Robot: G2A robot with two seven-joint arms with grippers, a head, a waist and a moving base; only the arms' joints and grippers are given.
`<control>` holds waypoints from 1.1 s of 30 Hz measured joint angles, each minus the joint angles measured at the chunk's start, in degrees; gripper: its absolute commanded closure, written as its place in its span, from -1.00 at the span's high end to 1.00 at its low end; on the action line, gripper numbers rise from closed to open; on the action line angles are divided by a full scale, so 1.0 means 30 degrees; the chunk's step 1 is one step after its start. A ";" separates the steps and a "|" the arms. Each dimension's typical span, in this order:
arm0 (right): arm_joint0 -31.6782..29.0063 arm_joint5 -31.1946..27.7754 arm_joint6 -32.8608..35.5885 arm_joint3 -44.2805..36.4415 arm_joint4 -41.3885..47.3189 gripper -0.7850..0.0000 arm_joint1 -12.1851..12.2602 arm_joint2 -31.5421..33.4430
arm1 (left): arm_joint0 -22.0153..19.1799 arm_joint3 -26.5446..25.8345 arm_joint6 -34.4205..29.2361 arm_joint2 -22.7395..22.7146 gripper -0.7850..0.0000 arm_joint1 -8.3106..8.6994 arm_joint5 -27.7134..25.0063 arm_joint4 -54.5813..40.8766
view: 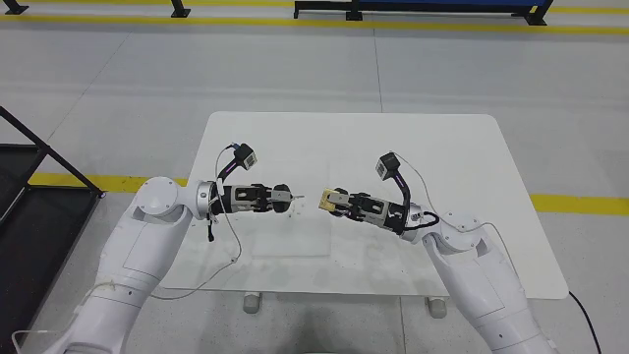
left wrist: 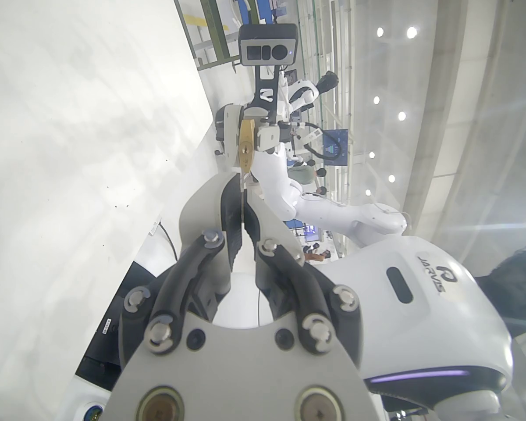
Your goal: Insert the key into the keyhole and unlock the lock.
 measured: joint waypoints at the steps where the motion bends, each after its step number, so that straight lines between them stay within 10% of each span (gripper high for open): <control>1: 0.0000 0.0000 0.0000 0.0000 0.0000 -1.00 0.0000 0.0000 | 0.0000 0.0000 0.0000 0.0000 -1.00 0.0000 0.0000 0.0000; 10: 0.0000 0.0000 0.0000 0.0000 0.0000 -1.00 0.0000 0.0000 | 0.0603 -0.0657 0.3372 -0.0530 -1.00 0.0026 -0.6252 0.2935; 17: 0.0000 0.0000 0.0000 0.0000 0.0000 -1.00 0.0000 0.0000 | 0.0768 -0.0567 0.9347 -0.1144 -1.00 -0.0048 -1.2431 1.2222; 33: 0.0000 0.0000 0.0000 0.0000 0.0000 -1.00 0.0000 0.0000 | 0.1308 -0.1502 2.8681 -0.0747 -1.00 -0.0492 -1.4227 3.5441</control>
